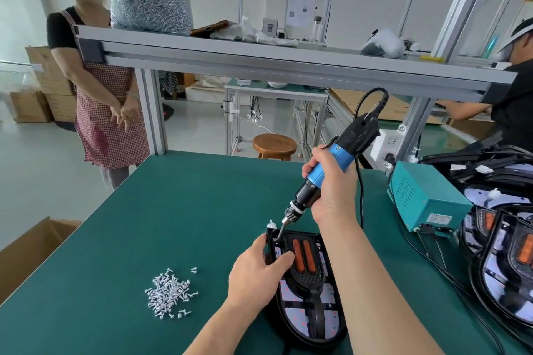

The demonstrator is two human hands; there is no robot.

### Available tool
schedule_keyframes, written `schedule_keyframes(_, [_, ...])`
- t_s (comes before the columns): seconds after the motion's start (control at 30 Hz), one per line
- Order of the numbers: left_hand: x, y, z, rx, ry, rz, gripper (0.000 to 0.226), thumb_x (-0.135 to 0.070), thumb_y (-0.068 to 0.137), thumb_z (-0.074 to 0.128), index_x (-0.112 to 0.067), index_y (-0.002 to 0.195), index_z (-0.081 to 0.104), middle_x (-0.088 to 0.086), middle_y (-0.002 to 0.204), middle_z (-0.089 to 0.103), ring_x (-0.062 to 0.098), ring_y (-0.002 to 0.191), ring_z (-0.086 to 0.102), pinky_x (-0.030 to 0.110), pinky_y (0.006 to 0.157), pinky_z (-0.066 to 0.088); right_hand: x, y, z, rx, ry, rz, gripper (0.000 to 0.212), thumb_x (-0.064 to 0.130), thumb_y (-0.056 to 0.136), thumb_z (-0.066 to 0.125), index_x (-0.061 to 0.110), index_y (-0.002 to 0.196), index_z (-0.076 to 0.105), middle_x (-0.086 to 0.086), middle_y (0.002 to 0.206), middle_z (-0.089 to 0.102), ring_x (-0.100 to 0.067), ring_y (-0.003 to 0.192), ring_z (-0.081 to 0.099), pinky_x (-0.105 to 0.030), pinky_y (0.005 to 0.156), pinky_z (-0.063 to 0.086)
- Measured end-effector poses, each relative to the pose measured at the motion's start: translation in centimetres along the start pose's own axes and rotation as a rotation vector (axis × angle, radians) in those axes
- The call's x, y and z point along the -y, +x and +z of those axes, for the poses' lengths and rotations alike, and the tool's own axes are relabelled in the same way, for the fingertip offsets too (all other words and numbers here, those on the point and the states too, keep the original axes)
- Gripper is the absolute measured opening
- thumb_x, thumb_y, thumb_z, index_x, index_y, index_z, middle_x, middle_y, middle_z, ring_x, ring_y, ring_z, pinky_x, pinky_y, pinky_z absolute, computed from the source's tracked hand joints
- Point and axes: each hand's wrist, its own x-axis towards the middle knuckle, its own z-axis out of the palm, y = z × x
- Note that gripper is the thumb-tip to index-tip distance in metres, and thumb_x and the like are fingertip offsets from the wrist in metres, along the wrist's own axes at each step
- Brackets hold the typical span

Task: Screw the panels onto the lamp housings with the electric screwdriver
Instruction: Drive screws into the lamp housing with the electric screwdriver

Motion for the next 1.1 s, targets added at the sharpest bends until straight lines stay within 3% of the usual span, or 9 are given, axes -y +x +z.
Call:
schedule_keyframes(0.13, [0.2, 0.2, 0.2, -0.024, -0.003, 0.021, 0.053, -0.066, 0.065, 0.051, -0.039, 0.109, 0.062, -0.004, 0.077, 0.068, 0.009, 0.064, 0.051, 0.032, 0.069, 0.048, 0.5, -0.2, 0.3, 0.085, -0.114, -0.068, 0.023, 0.009, 0.076, 0.071, 0.008, 0.09, 0.054, -0.002, 0.061, 0.055, -0.016, 0.053, 0.055, -0.026, 0.056, 0.05])
schedule_keyframes(0.2, [0.3, 0.3, 0.2, -0.026, -0.012, 0.022, 0.047, -0.065, 0.065, 0.052, -0.041, 0.105, 0.062, -0.007, 0.07, 0.065, 0.009, 0.062, 0.052, 0.03, 0.069, 0.049, 0.6, -0.4, 0.4, 0.16, -0.156, -0.098, 0.023, 0.01, 0.076, 0.071, 0.007, 0.09, 0.053, -0.003, 0.061, 0.054, -0.017, 0.053, 0.054, -0.027, 0.056, 0.05])
schedule_keyframes(0.3, [0.4, 0.3, 0.2, -0.019, -0.011, 0.026, 0.06, -0.065, 0.067, 0.052, -0.038, 0.12, 0.06, -0.01, 0.079, 0.07, 0.008, 0.068, 0.058, 0.028, 0.067, 0.047, 0.7, -0.4, 0.5, 0.231, -0.188, -0.1, 0.02, 0.01, 0.078, 0.07, 0.008, 0.089, 0.054, -0.004, 0.06, 0.054, -0.018, 0.054, 0.053, -0.027, 0.058, 0.05])
schedule_keyframes(0.4, [0.4, 0.3, 0.2, -0.016, -0.005, 0.03, 0.073, -0.066, 0.067, 0.051, -0.033, 0.132, 0.056, -0.01, 0.085, 0.07, 0.006, 0.07, 0.057, 0.027, 0.066, 0.042, 0.6, 0.0, 0.4, 0.197, -0.148, -0.038, 0.021, 0.011, 0.078, 0.071, 0.009, 0.09, 0.055, -0.004, 0.062, 0.054, -0.017, 0.055, 0.054, -0.027, 0.058, 0.05])
schedule_keyframes(0.57, [0.3, 0.2, 0.1, -0.018, -0.011, 0.042, 0.055, -0.065, 0.067, 0.051, -0.039, 0.114, 0.061, -0.012, 0.071, 0.063, 0.004, 0.06, 0.05, 0.028, 0.064, 0.045, 0.0, 0.5, 0.1, 0.027, -0.047, 0.04, 0.025, 0.013, 0.072, 0.072, 0.011, 0.091, 0.056, -0.002, 0.06, 0.056, -0.016, 0.053, 0.056, -0.027, 0.058, 0.049])
schedule_keyframes(0.73, [0.6, 0.4, 0.3, -0.038, -0.009, 0.058, 0.036, -0.065, 0.066, 0.052, -0.045, 0.095, 0.059, -0.02, 0.056, 0.054, 0.004, 0.053, 0.046, 0.027, 0.059, 0.042, -0.1, -0.1, -0.7, 0.255, -0.111, -0.04, 0.016, 0.005, 0.078, 0.068, 0.016, 0.086, 0.06, -0.006, 0.061, 0.054, -0.021, 0.057, 0.053, -0.028, 0.059, 0.049])
schedule_keyframes(0.8, [0.7, 0.4, 0.3, -0.04, 0.009, 0.06, 0.039, -0.066, 0.066, 0.051, -0.045, 0.098, 0.057, -0.021, 0.059, 0.059, 0.003, 0.056, 0.051, 0.026, 0.058, 0.041, -0.9, -0.9, -0.2, 0.279, -0.142, -0.036, 0.013, 0.008, 0.078, 0.07, 0.018, 0.079, 0.06, -0.006, 0.059, 0.055, -0.021, 0.056, 0.053, -0.028, 0.06, 0.05])
schedule_keyframes(0.93, [0.9, 0.5, 0.3, -0.049, 0.026, 0.081, 0.043, -0.067, 0.065, 0.049, -0.04, 0.097, 0.06, -0.01, 0.065, 0.061, 0.006, 0.056, 0.05, 0.027, 0.06, 0.045, -1.7, -1.6, 0.5, 0.232, -0.195, -0.059, 0.02, 0.012, 0.078, 0.071, 0.006, 0.087, 0.054, -0.005, 0.058, 0.056, -0.02, 0.055, 0.055, -0.027, 0.059, 0.051])
schedule_keyframes(1.1, [0.9, 0.4, 0.4, -0.054, 0.023, 0.083, 0.035, -0.065, 0.066, 0.05, -0.045, 0.092, 0.059, -0.014, 0.07, 0.065, 0.007, 0.057, 0.051, 0.026, 0.06, 0.045, -1.8, -1.7, 0.3, 0.066, -0.161, -0.088, 0.021, 0.011, 0.076, 0.072, 0.008, 0.09, 0.056, -0.004, 0.06, 0.056, -0.017, 0.054, 0.056, -0.025, 0.057, 0.052])
